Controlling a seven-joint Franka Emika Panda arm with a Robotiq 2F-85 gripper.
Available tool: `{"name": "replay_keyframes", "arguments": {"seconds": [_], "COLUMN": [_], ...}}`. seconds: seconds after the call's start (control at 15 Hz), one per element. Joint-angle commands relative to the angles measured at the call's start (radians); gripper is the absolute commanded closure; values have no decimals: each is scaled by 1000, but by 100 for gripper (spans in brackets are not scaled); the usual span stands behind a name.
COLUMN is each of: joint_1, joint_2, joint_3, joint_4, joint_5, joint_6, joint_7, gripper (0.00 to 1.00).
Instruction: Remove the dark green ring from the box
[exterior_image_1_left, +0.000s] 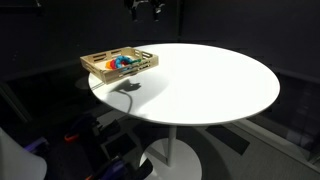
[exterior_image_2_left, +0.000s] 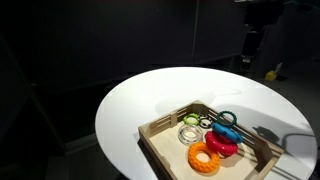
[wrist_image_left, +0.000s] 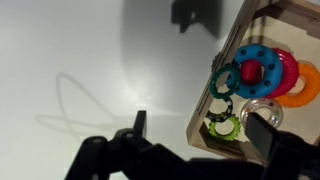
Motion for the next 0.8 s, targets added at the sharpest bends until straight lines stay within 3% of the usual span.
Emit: {"name": "replay_keyframes", "arguments": {"seconds": [0.0,0.73], "joint_1": [1,31], "joint_2": [34,126], "joint_3": [1,14], "joint_4": [-5,-104], "joint_5": [-13,-20], "joint_6": [13,150], "joint_7": [48,172], "gripper": [0,0]}}
